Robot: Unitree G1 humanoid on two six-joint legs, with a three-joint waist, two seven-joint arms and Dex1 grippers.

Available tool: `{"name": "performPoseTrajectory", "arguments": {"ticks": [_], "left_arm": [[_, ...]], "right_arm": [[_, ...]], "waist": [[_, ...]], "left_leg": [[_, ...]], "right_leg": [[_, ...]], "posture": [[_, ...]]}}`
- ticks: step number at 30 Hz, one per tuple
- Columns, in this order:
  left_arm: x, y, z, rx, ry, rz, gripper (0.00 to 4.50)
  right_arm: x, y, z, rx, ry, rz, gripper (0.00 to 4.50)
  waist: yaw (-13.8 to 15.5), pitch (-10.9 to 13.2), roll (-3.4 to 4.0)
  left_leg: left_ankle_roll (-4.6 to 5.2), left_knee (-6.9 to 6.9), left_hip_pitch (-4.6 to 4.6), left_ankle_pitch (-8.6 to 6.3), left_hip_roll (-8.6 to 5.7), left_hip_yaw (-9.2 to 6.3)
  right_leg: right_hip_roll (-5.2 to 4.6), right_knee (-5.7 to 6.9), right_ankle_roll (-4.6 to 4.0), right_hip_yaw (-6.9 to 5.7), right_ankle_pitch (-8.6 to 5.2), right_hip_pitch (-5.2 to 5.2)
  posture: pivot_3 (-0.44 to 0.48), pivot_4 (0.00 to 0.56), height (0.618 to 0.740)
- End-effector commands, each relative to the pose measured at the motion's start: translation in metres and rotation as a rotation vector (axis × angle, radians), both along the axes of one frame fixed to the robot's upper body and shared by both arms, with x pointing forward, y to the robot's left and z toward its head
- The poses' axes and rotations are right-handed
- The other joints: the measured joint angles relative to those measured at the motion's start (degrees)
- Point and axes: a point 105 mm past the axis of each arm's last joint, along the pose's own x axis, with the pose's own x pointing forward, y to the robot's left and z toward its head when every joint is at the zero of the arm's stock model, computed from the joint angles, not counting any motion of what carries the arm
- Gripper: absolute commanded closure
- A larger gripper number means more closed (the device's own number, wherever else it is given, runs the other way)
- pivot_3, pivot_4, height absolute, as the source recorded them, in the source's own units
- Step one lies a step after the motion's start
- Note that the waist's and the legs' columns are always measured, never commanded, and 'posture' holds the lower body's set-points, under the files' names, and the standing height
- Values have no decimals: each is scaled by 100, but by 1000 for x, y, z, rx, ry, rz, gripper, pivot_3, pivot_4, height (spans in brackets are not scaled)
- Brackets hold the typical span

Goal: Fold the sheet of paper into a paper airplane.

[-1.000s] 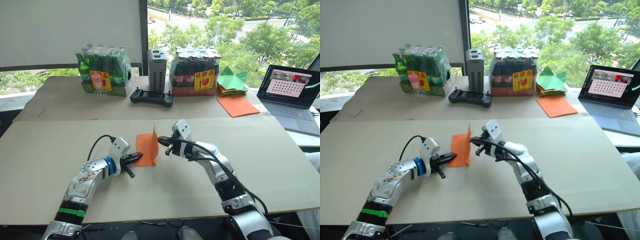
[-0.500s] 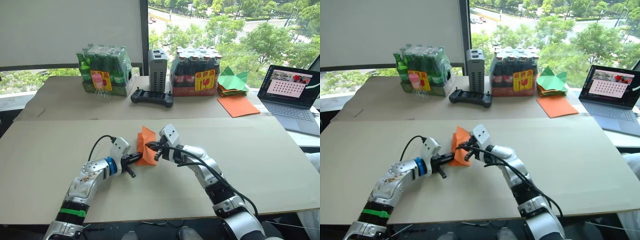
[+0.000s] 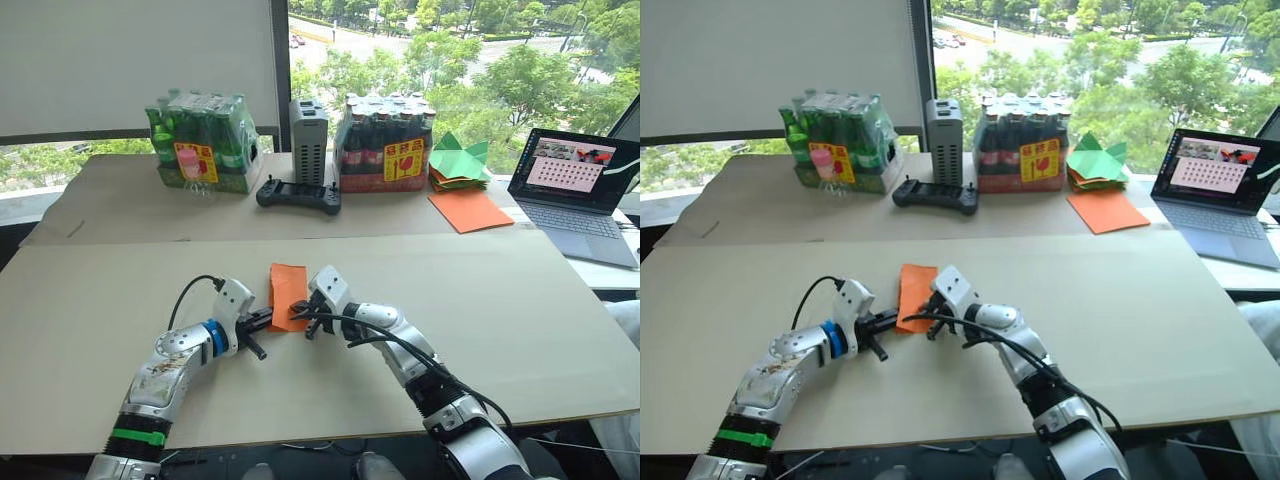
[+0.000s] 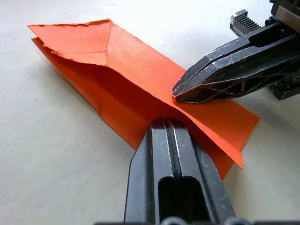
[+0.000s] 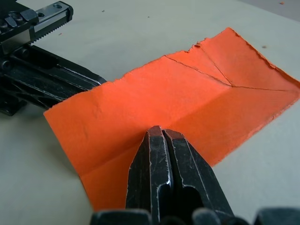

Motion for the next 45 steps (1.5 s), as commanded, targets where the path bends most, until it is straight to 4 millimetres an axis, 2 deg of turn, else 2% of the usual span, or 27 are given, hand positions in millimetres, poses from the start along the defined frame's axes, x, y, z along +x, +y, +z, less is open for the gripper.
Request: {"name": "performPoseTrajectory", "arguments": {"ticks": [1,5,8,12,15,17,20,31,38,45], "left_arm": [[-1,22,10,-70,9,106,4500],[-1,28,26,-150,-12,148,4500],[3,29,57,-268,-74,166,4500],[5,14,74,-302,-95,110,4500],[6,0,78,-305,-88,58,4500],[7,-7,75,-289,-77,34,4500],[11,-11,61,-233,-45,23,4500],[29,-5,29,-123,13,35,4500],[26,-8,6,-114,77,28,4500],[17,-17,-11,-111,126,0,4500]], "right_arm": [[-1,4,-6,-40,-10,17,4489],[-1,4,-7,-41,-10,19,4489],[-1,3,-10,-54,-13,26,4489],[-1,4,-11,-55,-16,24,4489],[-1,5,-11,-52,-17,20,4489],[-1,5,-11,-50,-18,15,4489],[-1,3,-11,-48,-22,3,4489],[1,-5,-9,-43,-33,-35,4489],[1,-8,-2,-56,-69,-27,4489],[3,-12,16,-33,-102,-33,4489]], "waist": [[-35,0,0],[-24,0,0],[-18,0,-1],[-16,0,-1],[-28,0,-1],[-34,0,-1],[-29,0,-1],[-13,0,-1],[4,0,-1],[23,0,-1]], "left_leg": [[0,0,1,0,2,0],[0,0,-1,0,8,-4],[0,0,-4,0,5,-3],[0,0,-3,0,4,-4],[0,0,-3,0,4,-3],[0,0,-2,0,4,-3],[0,0,-2,0,4,-3],[0,0,-4,0,2,-3],[0,0,-6,0,-1,-3],[0,0,-6,0,-2,-3]], "right_leg": [[1,1,0,0,0,-1],[6,3,-2,-2,1,-3],[2,0,-2,-2,1,-2],[2,0,-2,-2,2,-1],[2,0,-2,-1,2,-1],[4,1,-3,-1,2,-2],[4,1,-3,-1,2,-2],[4,-2,-3,-1,2,-3],[1,-3,-3,-1,2,-3],[-1,-4,-3,-1,2,-1]], "posture": [[0,150,740],[0,150,740],[0,150,740],[0,150,740],[0,150,740],[0,150,740],[0,150,740],[0,150,740],[0,150,740],[0,150,740]]}}
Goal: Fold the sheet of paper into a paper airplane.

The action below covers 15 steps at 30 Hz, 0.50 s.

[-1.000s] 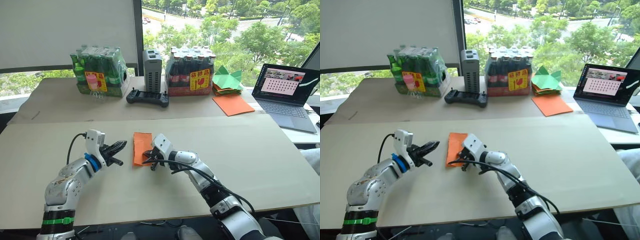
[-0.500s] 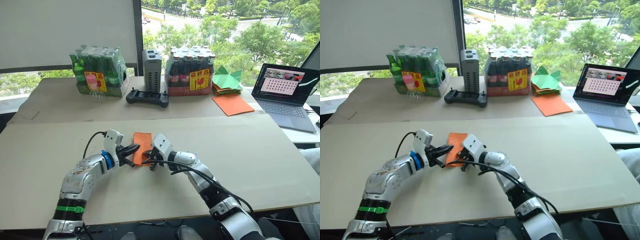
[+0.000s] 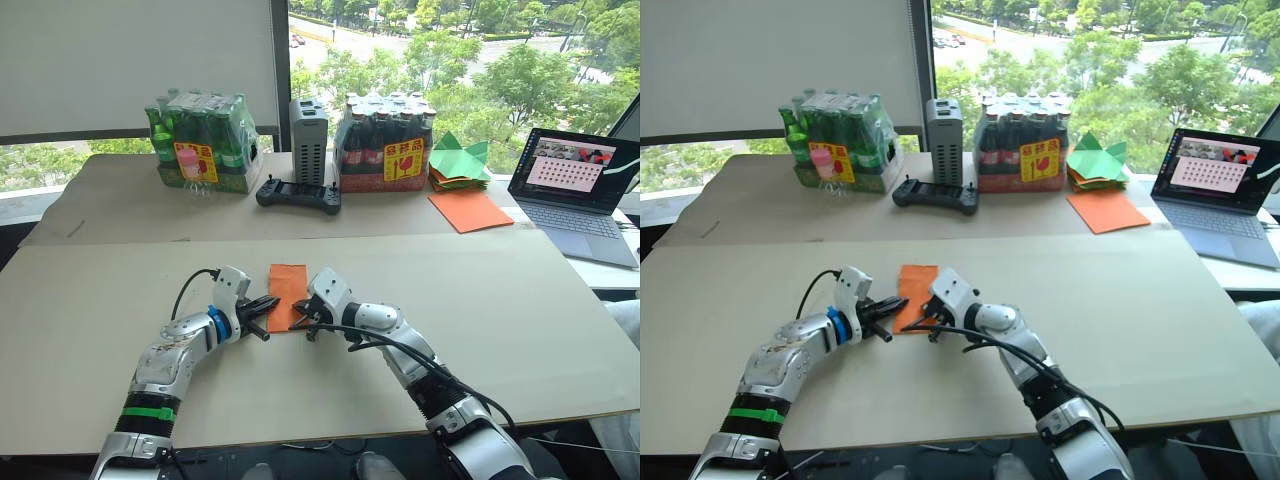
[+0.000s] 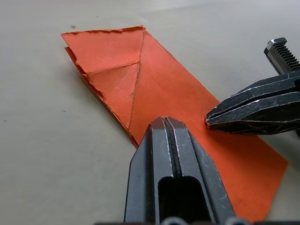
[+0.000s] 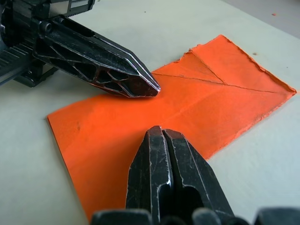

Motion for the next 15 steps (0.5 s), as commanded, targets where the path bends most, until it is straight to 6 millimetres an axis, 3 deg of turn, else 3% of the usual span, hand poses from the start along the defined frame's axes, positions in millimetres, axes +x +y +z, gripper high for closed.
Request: {"name": "performPoseTrajectory", "arguments": {"ticks": [1,7,15], "left_arm": [[-8,-8,-16,6,51,-30,4500],[-7,-9,-21,12,62,-30,4500],[-4,-11,-19,12,54,-31,4500]], "right_arm": [[1,-3,17,24,-39,0,4489],[-8,-6,38,24,-67,81,4489],[-18,-3,23,-16,-31,121,4489]], "waist": [[4,0,0],[30,-1,1],[96,-2,4]], "left_leg": [[0,0,0,0,0,0],[0,0,0,0,-2,1],[0,0,2,0,-2,2]], "right_leg": [[-1,0,0,0,0,0],[-2,0,0,0,0,1],[-1,-2,1,0,0,2]], "posture": [[0,150,740],[0,150,740],[0,150,740]]}}
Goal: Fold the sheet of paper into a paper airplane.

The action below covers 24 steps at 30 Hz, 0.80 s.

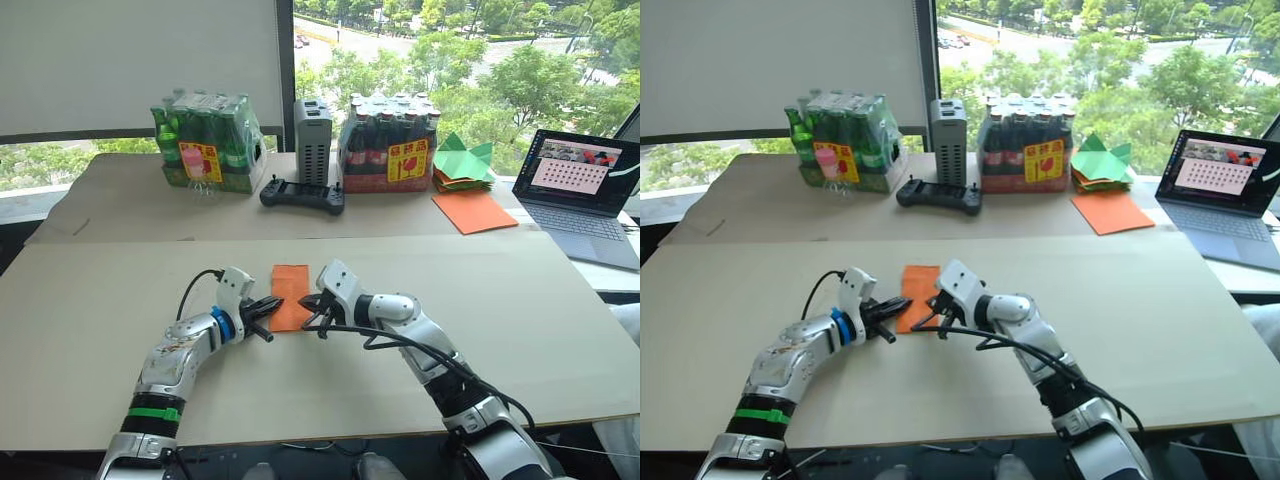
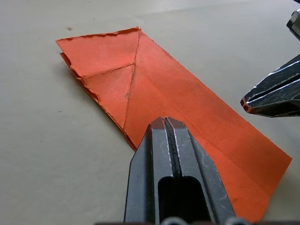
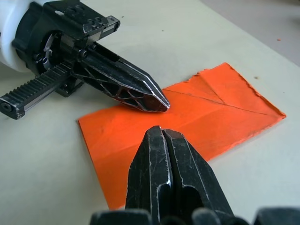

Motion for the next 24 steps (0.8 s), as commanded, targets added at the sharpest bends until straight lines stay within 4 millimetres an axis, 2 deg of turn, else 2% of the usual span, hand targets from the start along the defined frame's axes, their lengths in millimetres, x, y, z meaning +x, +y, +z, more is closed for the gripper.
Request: {"name": "performPoseTrajectory", "arguments": {"ticks": [1,7,15,24], "left_arm": [[-5,-4,-17,8,62,-11,4500],[-8,-3,-16,6,63,-9,4500],[-12,1,-17,10,66,-3,4500],[-11,5,-15,16,64,8,4500]], "right_arm": [[-4,6,4,2,-17,22,4489],[12,-1,-11,-65,-25,-75,4489],[33,-6,-13,-89,-42,-191,4489],[48,-1,-16,-98,-35,-232,4489]], "waist": [[6,0,0],[4,-1,1],[-2,-6,8],[-20,-8,10]], "left_leg": [[0,0,0,0,0,0],[0,0,0,0,0,1],[0,0,3,0,1,0],[0,0,6,0,1,1]], "right_leg": [[0,0,0,0,0,0],[0,-1,0,0,0,0],[1,0,0,0,0,1],[1,2,-1,1,0,3]], "posture": [[0,150,740],[0,150,740],[0,150,740],[0,150,740]]}}
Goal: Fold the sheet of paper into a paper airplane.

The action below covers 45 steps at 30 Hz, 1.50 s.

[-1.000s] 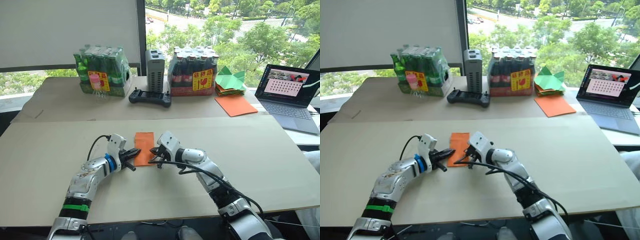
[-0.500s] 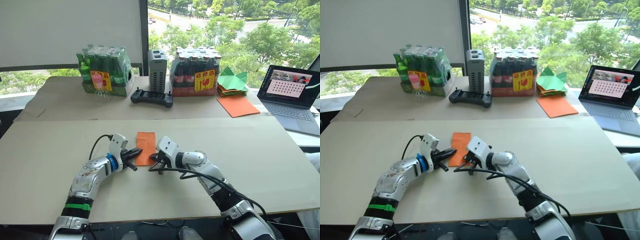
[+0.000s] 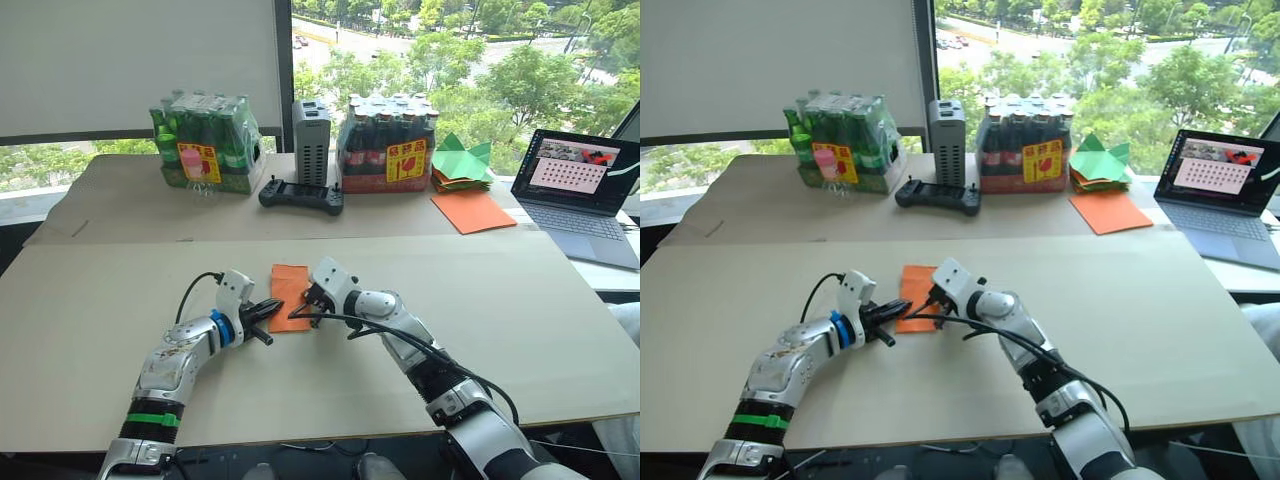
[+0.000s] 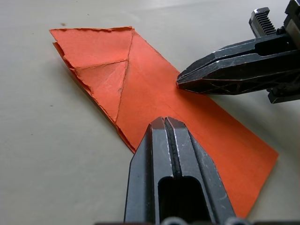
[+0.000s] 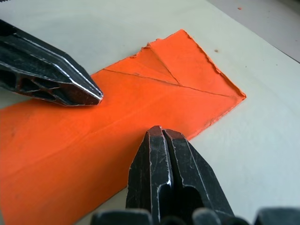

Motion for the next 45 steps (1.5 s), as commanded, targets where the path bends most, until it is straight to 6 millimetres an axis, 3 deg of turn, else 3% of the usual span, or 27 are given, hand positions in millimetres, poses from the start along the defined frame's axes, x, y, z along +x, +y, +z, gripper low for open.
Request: {"name": "performPoseTrajectory", "arguments": {"ticks": [1,14,22,33,45], "left_arm": [[-5,2,-14,12,58,0,4500],[-6,-1,-12,12,50,-5,4500],[-7,-1,-11,8,49,-4,4500],[-7,-1,-11,7,50,2,4500],[-7,-2,-12,5,53,-1,4500]], "right_arm": [[9,-2,-5,-19,1,-38,4489],[37,-2,-3,-18,-12,-138,4489],[39,-2,-9,-38,-11,-134,4489],[17,9,-23,-74,12,31,4489],[-9,-1,-45,-135,104,123,4489]], "waist": [[-1,-1,1],[-70,-4,4],[-90,-6,8],[-108,-13,17],[-111,-18,22]], "left_leg": [[0,0,3,0,0,0],[0,0,6,0,0,-1],[0,-1,7,0,0,-1],[0,-3,8,0,0,-2],[0,-4,16,0,0,-2]], "right_leg": [[0,0,0,0,0,3],[-2,2,0,0,0,6],[-2,3,0,0,0,6],[-2,1,0,0,0,9],[-1,1,0,0,0,16]], "posture": [[0,150,740],[0,150,740],[0,150,740],[0,150,740],[0,150,740]]}}
